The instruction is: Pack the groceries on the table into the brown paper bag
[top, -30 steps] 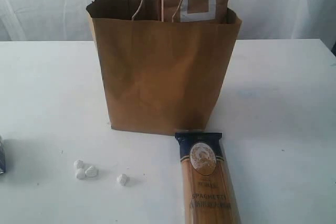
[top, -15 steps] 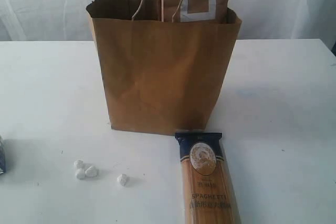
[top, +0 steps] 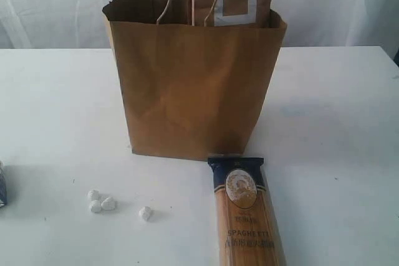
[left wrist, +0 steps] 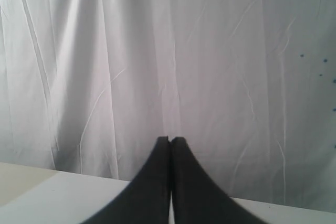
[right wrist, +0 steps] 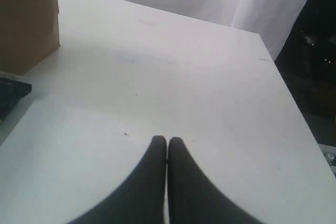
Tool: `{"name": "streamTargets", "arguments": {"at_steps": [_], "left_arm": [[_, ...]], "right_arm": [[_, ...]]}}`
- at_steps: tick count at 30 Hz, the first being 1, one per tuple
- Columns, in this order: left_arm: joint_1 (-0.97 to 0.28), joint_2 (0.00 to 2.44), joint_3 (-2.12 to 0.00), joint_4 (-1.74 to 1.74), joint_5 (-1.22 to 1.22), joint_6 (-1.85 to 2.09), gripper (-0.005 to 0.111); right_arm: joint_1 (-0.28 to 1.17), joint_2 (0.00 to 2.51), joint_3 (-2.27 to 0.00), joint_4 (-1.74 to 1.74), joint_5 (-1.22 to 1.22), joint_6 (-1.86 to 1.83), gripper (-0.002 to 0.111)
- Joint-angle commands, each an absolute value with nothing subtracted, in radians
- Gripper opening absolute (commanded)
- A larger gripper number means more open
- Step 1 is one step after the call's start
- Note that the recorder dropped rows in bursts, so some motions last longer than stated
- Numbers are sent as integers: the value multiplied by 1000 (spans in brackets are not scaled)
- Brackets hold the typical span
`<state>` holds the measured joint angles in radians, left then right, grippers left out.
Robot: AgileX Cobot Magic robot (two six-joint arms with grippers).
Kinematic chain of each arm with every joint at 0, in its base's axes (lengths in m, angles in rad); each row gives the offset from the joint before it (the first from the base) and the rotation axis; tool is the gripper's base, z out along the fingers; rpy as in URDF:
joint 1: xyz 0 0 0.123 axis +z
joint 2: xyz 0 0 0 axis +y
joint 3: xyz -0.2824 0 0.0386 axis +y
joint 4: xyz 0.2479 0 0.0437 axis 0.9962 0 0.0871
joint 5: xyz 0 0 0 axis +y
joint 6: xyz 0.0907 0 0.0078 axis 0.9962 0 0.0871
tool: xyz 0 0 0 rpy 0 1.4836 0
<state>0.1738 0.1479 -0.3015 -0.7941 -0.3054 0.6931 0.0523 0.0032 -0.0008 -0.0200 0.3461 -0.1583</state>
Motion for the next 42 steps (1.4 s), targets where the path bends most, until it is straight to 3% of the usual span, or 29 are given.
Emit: {"name": "streamTargets", "arguments": {"at_steps": [1,5,9,12,19,42], "left_arm": [[167,141,-303,-800,-334,695,0],[187,130,-303,-447,-253,588,0],[201,86,-287,73,138,172,0],[201,42,-216,-6,332,-37,0],[201,0,-15,-150,370,-19,0],[201,0,-13,-232,462,-21,0]], "right_arm": [[50,0,0,-20,342,-155,0],[50,0,0,-20,342,-155,0],[50,0,0,-20,342,-155,0],[50,0,0,-20,342,-155,0],[50,0,0,-19,342,-134,0],[50,0,0,-186,293,-311,0]]}}
